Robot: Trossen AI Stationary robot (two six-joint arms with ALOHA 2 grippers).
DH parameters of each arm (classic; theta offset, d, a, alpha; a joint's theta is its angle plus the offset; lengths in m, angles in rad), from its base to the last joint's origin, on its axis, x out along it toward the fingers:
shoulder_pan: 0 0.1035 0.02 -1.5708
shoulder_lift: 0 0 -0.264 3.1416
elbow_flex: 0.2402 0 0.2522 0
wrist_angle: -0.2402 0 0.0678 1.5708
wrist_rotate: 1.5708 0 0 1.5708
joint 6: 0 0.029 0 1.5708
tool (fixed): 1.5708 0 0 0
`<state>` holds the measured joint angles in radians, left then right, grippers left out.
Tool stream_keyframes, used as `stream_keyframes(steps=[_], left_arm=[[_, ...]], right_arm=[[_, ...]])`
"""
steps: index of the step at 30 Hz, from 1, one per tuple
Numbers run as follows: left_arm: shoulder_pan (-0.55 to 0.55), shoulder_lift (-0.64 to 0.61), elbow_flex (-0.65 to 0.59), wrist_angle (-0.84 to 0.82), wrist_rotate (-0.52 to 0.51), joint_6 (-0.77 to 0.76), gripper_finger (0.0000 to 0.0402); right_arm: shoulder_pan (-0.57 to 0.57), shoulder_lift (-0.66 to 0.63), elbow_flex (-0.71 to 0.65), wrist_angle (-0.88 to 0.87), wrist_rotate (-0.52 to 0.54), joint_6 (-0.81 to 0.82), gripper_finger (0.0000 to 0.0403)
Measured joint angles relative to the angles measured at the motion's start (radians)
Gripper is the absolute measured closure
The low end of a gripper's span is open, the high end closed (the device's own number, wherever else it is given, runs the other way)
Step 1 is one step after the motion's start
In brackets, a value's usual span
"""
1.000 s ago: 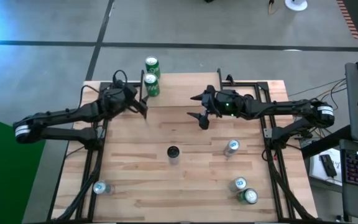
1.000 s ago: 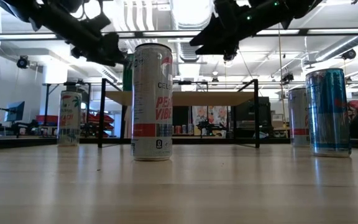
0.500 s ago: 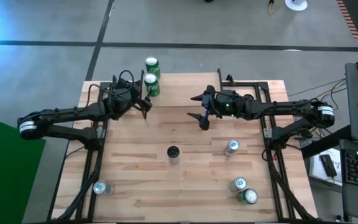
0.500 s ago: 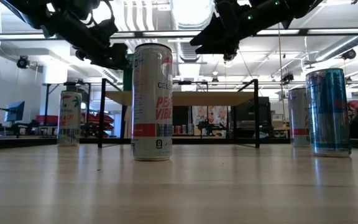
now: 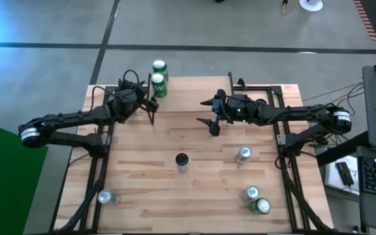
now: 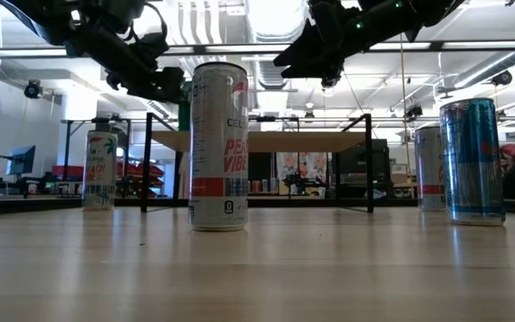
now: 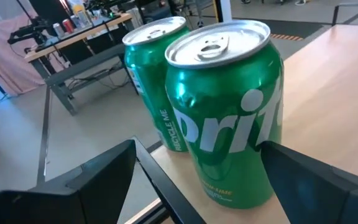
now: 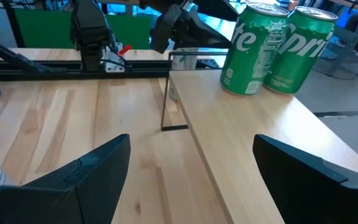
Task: Place canned beverage on shelf
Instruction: Put the left green soda can on the shelf aligned with other green soda cans, then put the green soda can on the shelf aligned with other green soda cans, then put the top left white soda can on the shelf
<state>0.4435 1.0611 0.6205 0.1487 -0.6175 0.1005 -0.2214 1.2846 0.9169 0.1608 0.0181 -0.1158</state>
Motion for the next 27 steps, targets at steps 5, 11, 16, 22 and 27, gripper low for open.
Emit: stream_keyframes(steps=[5,11,16,22,27], left_arm=[[0.000,0.000,0.000,0.042,0.004,0.004,0.0070],[0.006,0.022,0.000,0.072,0.006,0.021,0.0070],[0.011,0.055,0.000,0.086,0.007,0.030,0.0070],[-0.001,0.038,0.000,0.076,0.002,0.031,0.0070],[-0.053,-0.034,0.020,-0.009,-0.035,0.055,0.0070]], right_arm=[[0.000,0.000,0.000,0.000,0.000,0.000,0.0074],[0.000,0.000,0.000,0.000,0.000,0.001,0.0074],[0.000,0.000,0.000,-0.004,0.000,0.001,0.0074],[0.000,-0.007,-0.001,-0.049,-0.023,0.011,0.0074],[-0.001,-0.058,0.005,-0.148,-0.155,0.041,0.0074]])
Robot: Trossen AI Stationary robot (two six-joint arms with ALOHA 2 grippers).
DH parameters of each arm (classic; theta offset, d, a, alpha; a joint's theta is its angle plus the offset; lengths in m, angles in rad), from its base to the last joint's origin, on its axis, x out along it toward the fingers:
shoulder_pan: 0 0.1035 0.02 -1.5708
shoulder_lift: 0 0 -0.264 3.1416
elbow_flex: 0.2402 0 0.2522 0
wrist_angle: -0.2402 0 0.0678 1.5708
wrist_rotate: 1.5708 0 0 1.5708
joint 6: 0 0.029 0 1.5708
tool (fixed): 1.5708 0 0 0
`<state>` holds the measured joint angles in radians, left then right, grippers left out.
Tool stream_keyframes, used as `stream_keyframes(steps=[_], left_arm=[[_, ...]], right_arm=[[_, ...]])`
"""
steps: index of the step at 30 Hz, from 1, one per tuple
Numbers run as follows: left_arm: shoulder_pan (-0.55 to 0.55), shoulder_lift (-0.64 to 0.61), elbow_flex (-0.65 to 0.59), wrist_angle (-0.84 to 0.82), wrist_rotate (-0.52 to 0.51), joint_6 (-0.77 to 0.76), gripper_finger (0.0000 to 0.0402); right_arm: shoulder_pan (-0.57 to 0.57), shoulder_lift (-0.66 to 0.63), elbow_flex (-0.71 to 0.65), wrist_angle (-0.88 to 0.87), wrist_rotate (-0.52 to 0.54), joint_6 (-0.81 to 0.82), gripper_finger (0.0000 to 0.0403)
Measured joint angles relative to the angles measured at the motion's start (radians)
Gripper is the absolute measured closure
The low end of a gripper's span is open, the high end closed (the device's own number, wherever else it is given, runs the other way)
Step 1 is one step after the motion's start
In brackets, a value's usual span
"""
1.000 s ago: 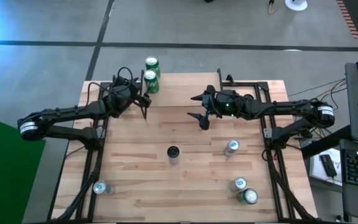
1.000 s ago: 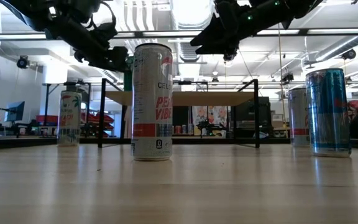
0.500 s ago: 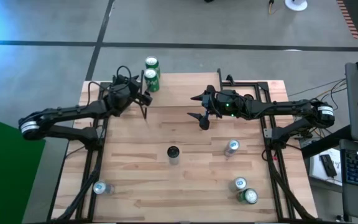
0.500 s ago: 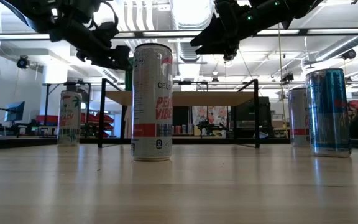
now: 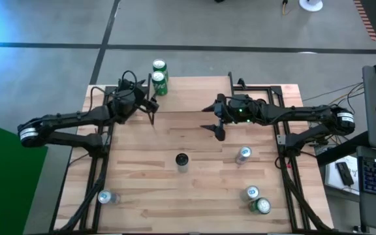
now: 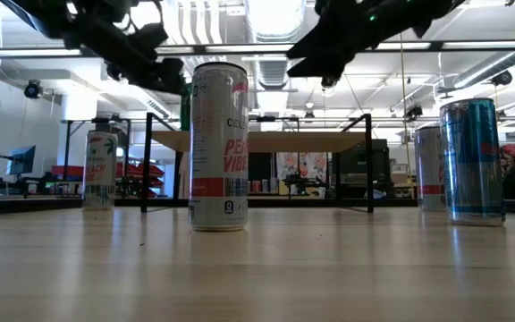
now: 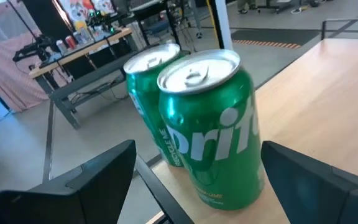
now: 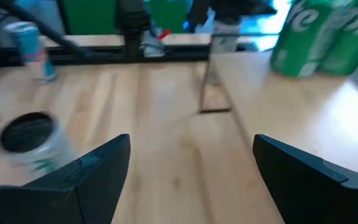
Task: Place canned beverage on shelf
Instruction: Put the top left white soda can on the shelf
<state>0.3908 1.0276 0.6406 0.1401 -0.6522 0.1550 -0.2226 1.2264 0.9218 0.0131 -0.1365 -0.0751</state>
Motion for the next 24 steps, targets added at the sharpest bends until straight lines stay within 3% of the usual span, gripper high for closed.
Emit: stream_keyframes(steps=[3,8,13,16,21,24], left_arm=[[-0.060,-0.054,0.009,-0.040,0.005,-0.005,0.0070],[-0.249,-0.101,-0.024,-0.044,0.044,-0.055,0.0070],[-0.479,-0.077,-0.049,0.028,-0.153,-0.062,0.0070],[-0.577,-0.037,-0.052,0.137,-0.221,-0.009,0.0070],[-0.626,0.010,-0.012,0.199,-0.223,0.042,0.0070],[-0.620,0.025,-0.004,0.205,-0.135,0.042,0.0070]], right_arm=[[0.000,-0.044,0.025,-0.109,-0.002,0.007,0.0074],[0.004,-0.093,0.138,-0.532,0.006,0.012,0.0074],[0.051,-0.100,0.264,-0.886,0.009,0.191,0.0074],[0.096,-0.100,0.290,-0.951,0.006,0.321,0.0074],[0.195,-0.084,0.321,-1.104,0.007,0.484,0.0074],[0.282,-0.078,0.335,-1.140,0.065,0.568,0.0074]])
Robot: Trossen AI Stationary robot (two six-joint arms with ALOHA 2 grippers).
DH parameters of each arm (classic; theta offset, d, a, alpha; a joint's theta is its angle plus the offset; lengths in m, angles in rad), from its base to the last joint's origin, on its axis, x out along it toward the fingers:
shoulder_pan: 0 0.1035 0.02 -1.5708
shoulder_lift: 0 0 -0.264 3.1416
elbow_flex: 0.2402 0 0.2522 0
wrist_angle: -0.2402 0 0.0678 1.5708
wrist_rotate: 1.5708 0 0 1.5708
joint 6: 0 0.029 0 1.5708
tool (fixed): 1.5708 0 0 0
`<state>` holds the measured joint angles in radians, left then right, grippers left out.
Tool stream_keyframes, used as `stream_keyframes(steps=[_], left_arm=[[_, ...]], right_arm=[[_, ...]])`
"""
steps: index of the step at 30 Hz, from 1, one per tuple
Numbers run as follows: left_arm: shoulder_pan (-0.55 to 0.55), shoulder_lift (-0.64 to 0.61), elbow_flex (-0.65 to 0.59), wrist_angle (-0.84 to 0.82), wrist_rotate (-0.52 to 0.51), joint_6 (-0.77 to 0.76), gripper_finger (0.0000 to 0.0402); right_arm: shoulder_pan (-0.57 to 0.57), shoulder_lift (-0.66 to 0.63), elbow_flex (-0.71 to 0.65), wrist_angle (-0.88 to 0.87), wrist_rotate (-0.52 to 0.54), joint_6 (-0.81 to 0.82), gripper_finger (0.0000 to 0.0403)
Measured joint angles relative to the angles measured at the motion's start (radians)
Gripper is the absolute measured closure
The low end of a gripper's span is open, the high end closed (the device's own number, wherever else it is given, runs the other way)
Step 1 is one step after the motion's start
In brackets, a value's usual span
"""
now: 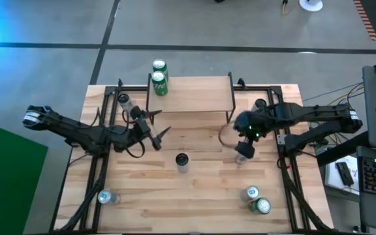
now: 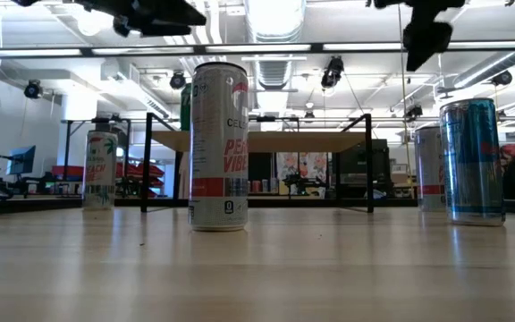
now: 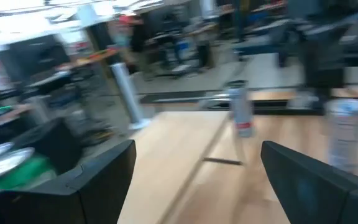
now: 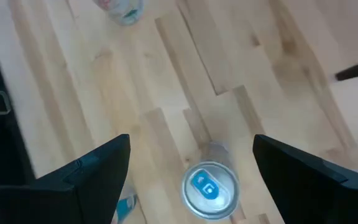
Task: Place canned beverage on shelf
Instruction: Put the top left white soda can on the shelf
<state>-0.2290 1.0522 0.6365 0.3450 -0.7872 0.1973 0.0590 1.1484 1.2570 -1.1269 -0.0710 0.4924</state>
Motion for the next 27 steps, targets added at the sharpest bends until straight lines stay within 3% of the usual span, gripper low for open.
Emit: stream_keyframes(steps=[3,6,13,20,27], left_arm=[[0.020,0.012,-0.007,0.076,0.153,0.002,0.0070],[0.027,0.026,-0.008,0.127,0.224,0.003,0.0073],[0.028,0.071,0.002,0.192,0.226,0.032,0.0086],[0.030,0.149,0.082,0.151,0.239,0.025,0.0091],[0.032,0.195,0.110,0.124,0.256,0.026,0.0091]], right_arm=[[0.100,0.000,0.027,-0.032,0.089,0.035,0.0074],[0.193,0.000,0.059,-0.102,0.131,0.086,0.0074],[0.444,0.009,0.043,-0.165,0.111,0.383,0.0074],[0.663,0.113,0.040,-0.177,0.055,0.702,0.0074],[0.805,0.285,0.049,-0.175,0.002,0.834,0.0074]])
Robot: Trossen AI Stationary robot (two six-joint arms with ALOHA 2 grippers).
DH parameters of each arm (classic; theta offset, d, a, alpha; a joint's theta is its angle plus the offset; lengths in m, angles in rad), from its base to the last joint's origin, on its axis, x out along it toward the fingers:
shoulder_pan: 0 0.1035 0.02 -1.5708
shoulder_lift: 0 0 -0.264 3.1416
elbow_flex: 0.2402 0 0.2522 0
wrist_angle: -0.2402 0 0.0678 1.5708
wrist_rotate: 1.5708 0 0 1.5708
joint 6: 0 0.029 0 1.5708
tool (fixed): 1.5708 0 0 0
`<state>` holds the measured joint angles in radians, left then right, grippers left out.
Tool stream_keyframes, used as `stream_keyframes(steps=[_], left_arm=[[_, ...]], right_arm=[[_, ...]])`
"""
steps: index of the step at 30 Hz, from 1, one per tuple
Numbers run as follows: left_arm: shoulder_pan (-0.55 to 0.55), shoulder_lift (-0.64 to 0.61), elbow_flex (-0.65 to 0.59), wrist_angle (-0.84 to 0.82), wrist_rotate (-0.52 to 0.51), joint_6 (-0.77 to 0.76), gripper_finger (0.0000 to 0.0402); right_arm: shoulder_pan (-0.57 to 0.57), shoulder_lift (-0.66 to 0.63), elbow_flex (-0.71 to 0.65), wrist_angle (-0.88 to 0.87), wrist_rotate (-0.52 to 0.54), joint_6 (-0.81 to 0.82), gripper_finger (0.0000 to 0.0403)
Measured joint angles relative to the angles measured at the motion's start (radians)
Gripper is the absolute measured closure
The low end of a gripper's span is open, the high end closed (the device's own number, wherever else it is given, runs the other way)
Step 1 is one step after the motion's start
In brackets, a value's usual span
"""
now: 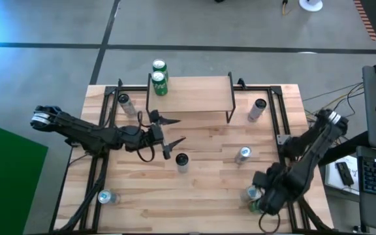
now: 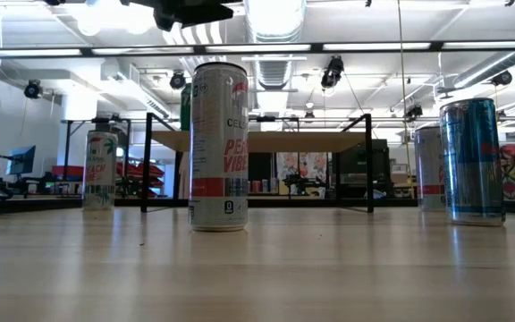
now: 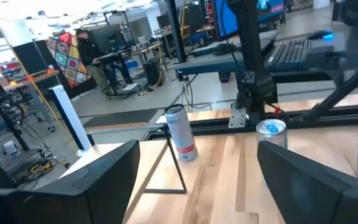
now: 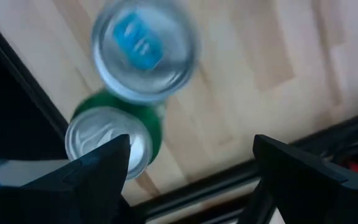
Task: Place canned beverage on shelf
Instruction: Put the top left white soda can on the shelf
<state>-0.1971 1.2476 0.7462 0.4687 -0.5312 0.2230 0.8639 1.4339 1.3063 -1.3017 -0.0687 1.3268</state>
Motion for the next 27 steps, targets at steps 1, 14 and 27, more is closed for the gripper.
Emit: stream_keyframes(steps=[1,14,27], left_arm=[[0.001,0.001,0.004,0.000,0.000,-0.001,0.0091],[0.001,0.005,0.005,-0.002,0.000,-0.078,0.0091],[0.000,0.005,0.004,-0.022,0.000,-0.106,0.0091]], right_arm=[[0.011,0.024,0.007,0.004,-0.013,0.009,0.0074],[0.090,0.132,0.163,-0.001,0.201,0.162,0.0074],[0.184,0.132,0.137,-0.088,0.219,0.550,0.0032]])
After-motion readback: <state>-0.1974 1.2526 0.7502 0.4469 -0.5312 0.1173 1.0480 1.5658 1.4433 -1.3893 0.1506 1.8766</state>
